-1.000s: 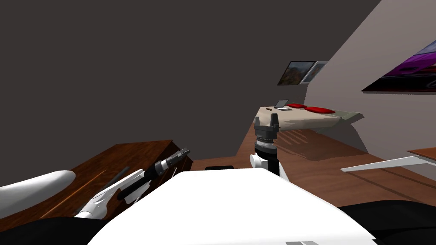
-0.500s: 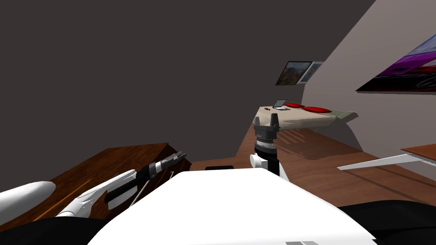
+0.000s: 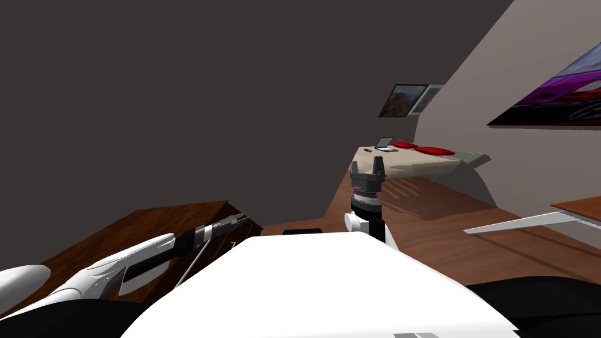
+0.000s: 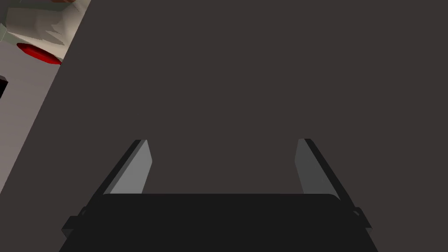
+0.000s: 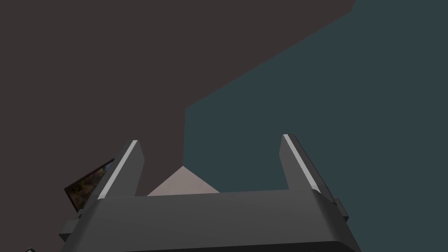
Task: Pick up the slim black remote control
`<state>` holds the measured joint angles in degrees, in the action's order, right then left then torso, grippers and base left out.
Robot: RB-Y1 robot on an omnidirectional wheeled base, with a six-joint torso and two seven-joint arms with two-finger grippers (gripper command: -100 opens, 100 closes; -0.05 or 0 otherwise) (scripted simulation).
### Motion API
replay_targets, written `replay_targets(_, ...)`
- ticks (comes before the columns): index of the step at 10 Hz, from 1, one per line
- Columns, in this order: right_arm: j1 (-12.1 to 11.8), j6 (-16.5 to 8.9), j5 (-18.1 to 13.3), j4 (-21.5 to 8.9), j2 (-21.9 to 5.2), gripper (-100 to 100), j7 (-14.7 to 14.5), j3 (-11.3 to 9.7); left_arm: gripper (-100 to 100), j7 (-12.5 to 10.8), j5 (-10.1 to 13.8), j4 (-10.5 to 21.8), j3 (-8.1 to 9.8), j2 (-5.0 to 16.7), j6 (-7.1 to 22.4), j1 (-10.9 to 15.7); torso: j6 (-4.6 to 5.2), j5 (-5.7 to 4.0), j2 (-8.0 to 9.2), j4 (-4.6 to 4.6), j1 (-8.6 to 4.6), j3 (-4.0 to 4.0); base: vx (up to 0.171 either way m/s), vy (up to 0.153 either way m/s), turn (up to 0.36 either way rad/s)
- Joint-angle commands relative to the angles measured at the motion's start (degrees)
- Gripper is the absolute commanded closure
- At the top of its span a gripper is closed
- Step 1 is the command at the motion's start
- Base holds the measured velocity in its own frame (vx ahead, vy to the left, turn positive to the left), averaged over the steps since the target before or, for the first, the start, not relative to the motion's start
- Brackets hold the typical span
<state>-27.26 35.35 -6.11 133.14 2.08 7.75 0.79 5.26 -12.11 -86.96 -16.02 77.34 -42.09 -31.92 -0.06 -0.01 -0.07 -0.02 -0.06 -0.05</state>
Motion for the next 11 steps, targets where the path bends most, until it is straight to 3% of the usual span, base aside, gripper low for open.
replay_targets(1,0.00,0.00,0.00,0.00,0.00,0,0.00,0.00,-100,-0.80,-0.58,2.38,-1.10,2.86,0.02,-0.52,0.00,0.00,0.00,0.00,0.00,0.00,0.063,-0.019,-0.016)
replay_targets(2,0.00,0.00,0.00,0.00,0.00,0,0.00,0.00,-100,-0.80,-0.58,2.38,-1.10,4.58,0.02,-0.52,0.01,-0.01,-0.06,-0.01,-0.04,-0.03,0.051,-0.017,-0.006)
replay_targets(5,0.00,0.00,0.00,0.00,0.00,0,0.00,0.00,-100,-2.51,-1.89,6.80,-3.51,9.57,0.06,-0.84,0.00,-0.02,0.01,0.00,-0.05,0.00,0.045,-0.015,-0.002)
replay_targets(7,0.00,0.00,0.00,0.00,0.00,0,0.00,0.00,-100,-2.51,-1.89,6.80,-3.51,11.54,0.06,-0.84,0.00,0.00,0.00,0.00,0.00,0.00,0.032,-0.002,0.001)
replay_targets(10,0.00,0.00,0.00,0.00,0.00,0,0.00,0.00,-100,-4.44,-3.26,10.79,-5.98,16.18,0.26,-1.27,0.00,0.00,0.05,0.01,0.01,0.03,0.037,0.001,0.015)
replay_targets(11,0.00,0.00,0.00,0.00,0.00,0,0.00,0.00,-100,-4.44,-3.26,10.79,-5.98,17.30,0.26,-1.27,-0.01,0.01,0.02,0.01,0.03,0.01,0.037,0.004,0.017)
